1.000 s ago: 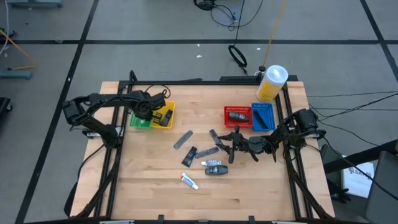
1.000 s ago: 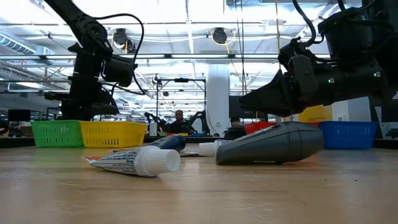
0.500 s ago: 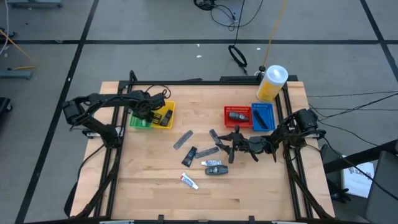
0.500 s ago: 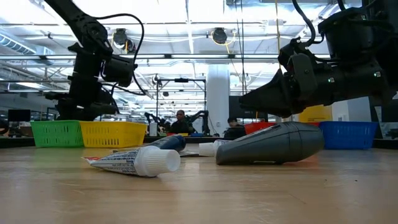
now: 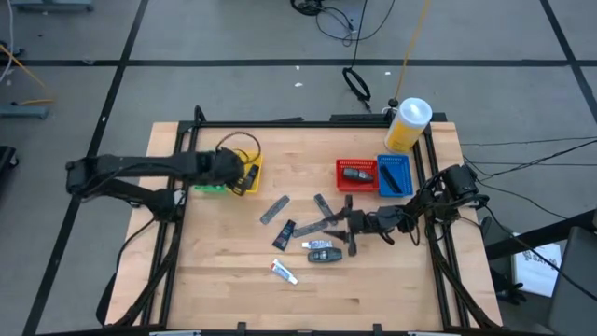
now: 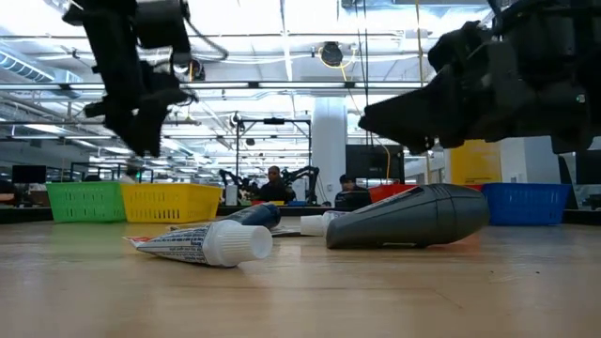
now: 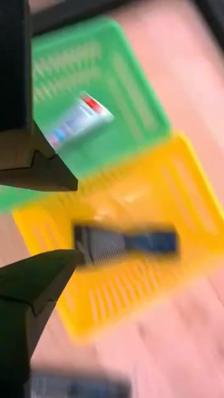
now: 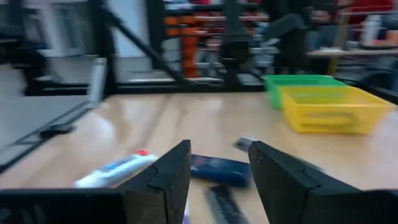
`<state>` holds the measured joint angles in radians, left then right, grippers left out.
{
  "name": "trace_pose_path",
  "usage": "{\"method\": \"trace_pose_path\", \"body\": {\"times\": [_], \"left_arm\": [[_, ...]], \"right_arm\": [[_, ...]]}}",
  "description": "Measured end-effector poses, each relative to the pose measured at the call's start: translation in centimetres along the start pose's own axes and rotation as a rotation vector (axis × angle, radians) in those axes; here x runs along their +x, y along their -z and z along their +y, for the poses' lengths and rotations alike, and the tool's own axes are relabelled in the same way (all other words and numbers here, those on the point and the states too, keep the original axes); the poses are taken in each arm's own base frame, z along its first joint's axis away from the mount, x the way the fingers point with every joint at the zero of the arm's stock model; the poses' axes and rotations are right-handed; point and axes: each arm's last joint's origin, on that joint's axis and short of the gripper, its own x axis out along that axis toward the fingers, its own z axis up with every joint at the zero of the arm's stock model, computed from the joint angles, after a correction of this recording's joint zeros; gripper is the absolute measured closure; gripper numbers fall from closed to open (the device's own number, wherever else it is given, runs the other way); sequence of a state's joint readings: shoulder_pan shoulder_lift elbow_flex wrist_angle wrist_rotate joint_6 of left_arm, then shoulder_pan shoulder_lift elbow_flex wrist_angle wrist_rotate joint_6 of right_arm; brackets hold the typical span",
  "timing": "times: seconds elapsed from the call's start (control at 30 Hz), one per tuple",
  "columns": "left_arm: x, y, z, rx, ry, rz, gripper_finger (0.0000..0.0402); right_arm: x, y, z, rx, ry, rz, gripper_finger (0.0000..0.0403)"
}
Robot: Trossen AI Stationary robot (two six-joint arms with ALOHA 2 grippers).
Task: Pick & Place Travel size toiletries
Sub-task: Put the deodorant into the red bin
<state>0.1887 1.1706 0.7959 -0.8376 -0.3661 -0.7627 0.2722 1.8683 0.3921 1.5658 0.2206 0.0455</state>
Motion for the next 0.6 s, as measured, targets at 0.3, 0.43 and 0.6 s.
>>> {"method": "trace_pose_path", "body": {"times": [0.3,0.43,0.6], "left_arm": [[-0.5,3.4,-7.6,0.224,0.277,-0.384,0.0264],[0.7,5.6,-10.9,0.254,0.478,-0.538,0.0265],[2.7,7.7,-14.3,0.201,0.679,-0.694,0.0265]], "right_arm": [[0.6,-2.2,0.1,-0.019,-0.043,-0.066,0.0248],[0.3,-2.9,0.0,-0.026,-0.074,0.051,0.0247],[0.9,-3.5,0.5,-0.038,-0.071,0.303,0.0234]]}}
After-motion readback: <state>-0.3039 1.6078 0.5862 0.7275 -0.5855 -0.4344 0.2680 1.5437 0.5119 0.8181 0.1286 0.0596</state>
